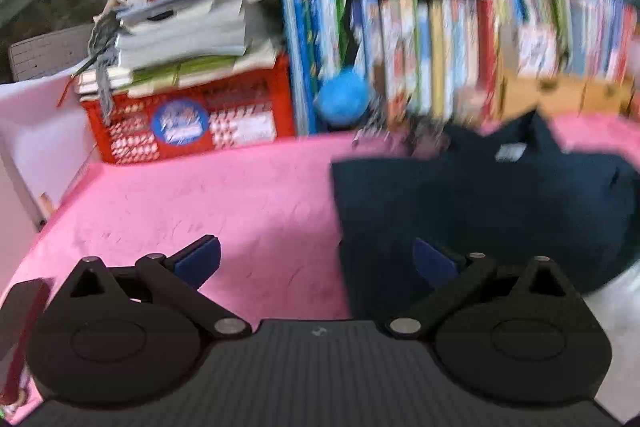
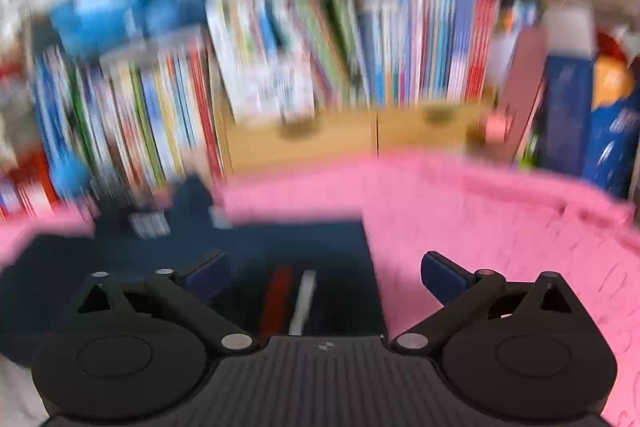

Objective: Fold clothes

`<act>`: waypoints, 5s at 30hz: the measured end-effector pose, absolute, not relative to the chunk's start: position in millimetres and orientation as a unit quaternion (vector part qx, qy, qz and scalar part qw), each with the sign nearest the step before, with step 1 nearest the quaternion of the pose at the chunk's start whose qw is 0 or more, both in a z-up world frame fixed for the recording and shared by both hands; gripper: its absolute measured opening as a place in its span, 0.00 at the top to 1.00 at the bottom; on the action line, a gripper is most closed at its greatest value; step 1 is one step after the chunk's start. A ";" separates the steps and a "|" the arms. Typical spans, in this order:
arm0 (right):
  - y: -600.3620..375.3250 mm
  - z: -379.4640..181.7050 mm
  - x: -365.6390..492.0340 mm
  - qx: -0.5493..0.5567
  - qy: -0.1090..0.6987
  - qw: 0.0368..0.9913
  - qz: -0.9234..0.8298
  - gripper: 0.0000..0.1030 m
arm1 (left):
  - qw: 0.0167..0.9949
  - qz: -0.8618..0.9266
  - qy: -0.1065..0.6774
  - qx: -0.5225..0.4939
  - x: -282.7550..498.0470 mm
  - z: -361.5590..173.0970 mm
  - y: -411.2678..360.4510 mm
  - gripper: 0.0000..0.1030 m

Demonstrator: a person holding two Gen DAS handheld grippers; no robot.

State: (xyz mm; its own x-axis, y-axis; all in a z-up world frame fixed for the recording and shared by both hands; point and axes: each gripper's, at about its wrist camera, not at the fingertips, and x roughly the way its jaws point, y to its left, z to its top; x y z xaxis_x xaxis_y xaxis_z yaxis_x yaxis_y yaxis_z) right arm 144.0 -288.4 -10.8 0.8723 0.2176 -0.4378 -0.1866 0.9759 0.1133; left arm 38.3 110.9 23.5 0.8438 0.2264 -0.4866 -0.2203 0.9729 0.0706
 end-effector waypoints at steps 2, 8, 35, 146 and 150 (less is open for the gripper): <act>-271.5 -6.9 132.0 0.044 0.224 0.960 0.164 0.00 | 0.968 0.084 0.237 -0.006 46.3 28.8 95.9 0.00; -207.9 -18.5 110.0 0.043 0.254 0.917 0.303 0.00 | 0.943 0.069 0.323 0.046 83.5 -18.0 52.8 0.00; -249.3 -55.3 94.4 0.052 0.338 0.923 0.179 0.00 | 0.946 0.047 0.318 0.048 41.1 -16.9 61.1 0.00; -339.0 -105.7 -120.2 0.112 0.394 0.867 0.283 0.78 | 0.925 -0.221 0.300 -0.074 -213.1 -90.4 59.6 0.87; -357.8 -15.0 -122.7 0.177 0.317 0.870 0.333 0.78 | 0.931 -0.269 0.189 -0.157 -207.4 5.0 91.1 0.82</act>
State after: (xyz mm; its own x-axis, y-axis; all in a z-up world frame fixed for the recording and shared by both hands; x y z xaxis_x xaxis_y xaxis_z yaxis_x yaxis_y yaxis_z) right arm -122.7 -357.8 -15.0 0.5775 0.6915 -0.4340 -0.4670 0.7158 0.5192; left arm -207.4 91.1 5.0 0.7843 -0.5595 -0.2680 0.4409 0.8066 -0.3937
